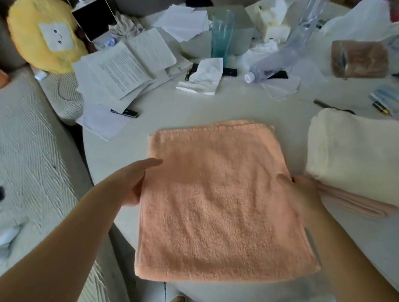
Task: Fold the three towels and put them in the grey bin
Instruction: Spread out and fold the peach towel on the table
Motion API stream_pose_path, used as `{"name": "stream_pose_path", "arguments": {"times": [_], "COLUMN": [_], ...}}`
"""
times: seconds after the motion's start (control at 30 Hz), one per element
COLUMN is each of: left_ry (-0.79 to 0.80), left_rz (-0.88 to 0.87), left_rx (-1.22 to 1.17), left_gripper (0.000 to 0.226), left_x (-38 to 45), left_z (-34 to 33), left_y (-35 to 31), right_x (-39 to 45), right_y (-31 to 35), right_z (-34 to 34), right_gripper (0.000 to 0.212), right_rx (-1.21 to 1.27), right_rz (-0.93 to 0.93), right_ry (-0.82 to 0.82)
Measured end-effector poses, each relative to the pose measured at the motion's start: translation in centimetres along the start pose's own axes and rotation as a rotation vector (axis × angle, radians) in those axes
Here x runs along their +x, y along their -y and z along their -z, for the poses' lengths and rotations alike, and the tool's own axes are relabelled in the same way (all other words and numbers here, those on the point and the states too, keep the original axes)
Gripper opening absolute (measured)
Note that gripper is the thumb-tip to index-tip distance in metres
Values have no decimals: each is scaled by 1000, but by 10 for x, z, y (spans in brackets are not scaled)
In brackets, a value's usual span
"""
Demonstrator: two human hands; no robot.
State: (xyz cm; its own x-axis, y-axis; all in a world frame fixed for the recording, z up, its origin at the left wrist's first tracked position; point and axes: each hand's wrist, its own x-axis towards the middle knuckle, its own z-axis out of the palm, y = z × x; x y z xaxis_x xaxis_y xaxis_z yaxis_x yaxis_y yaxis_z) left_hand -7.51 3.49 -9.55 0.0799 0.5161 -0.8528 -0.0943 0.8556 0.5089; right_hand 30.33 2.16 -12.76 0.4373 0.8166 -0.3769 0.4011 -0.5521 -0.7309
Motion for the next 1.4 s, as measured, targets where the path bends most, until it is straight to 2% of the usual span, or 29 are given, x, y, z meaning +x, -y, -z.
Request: {"name": "stream_pose_path", "arguments": {"times": [0.13,0.23,0.33,0.4,0.5,0.57,0.63,0.7,0.77,0.83,0.9,1.0,1.03,1.07,1.17,1.27,1.33,1.4], "left_ry": [103,81,61,157,320,212,-28,-304,-501,-575,-552,-546,-532,-504,-417,-349,-254,-263], "left_rz": [-23,-255,-428,-402,-235,-219,-259,-343,-380,-360,-345,-314,-307,-303,-328,-394,-373,-419], "left_rx": [-61,-21,123,127,-167,-169,-191,-229,-140,61,225,271,235,204,134,20,-20,120], "left_gripper": [41,39,42,34,45,46,43,30,24,38,39,17,14,15,38,41,54,58], "left_x": [0,-2,4,8,8,14,22,26,23,20,19,19,20,21,30,46,57,67], "left_z": [-3,-9,-20,-23,-15,-9,-4,8,21,23,19,23,26,28,28,25,23,19], "left_y": [3,16,21,18,23,26,25,22,24,32,31,7,-3,-14,-44,-70,-81,-88], "right_x": [-1,0,-3,-4,-2,-1,-2,-4,-9,-16,-20,-21,-19,-15,9,47,73,89], "right_y": [-8,-11,-12,-11,-11,-9,-5,-6,-8,-11,-12,-3,1,6,32,62,77,83], "right_z": [2,3,4,4,3,-1,-2,-1,-2,-6,-9,-8,-9,-10,-23,-42,-48,-48], "right_gripper": [28,17,30,25,13,24,29,33,38,37,32,16,18,30,63,69,71,76], "right_rx": [-23,-19,-4,4,-47,-118,-188,-249,-280,-298,-306,-322,-340,-365,-378,-244,-144,-131], "right_rz": [-21,-27,-13,5,50,96,133,183,216,207,172,125,133,153,183,165,152,192], "right_ry": [6,-7,-9,5,-3,-8,-21,-65,-95,-58,-7,68,71,61,25,10,-3,68]}}
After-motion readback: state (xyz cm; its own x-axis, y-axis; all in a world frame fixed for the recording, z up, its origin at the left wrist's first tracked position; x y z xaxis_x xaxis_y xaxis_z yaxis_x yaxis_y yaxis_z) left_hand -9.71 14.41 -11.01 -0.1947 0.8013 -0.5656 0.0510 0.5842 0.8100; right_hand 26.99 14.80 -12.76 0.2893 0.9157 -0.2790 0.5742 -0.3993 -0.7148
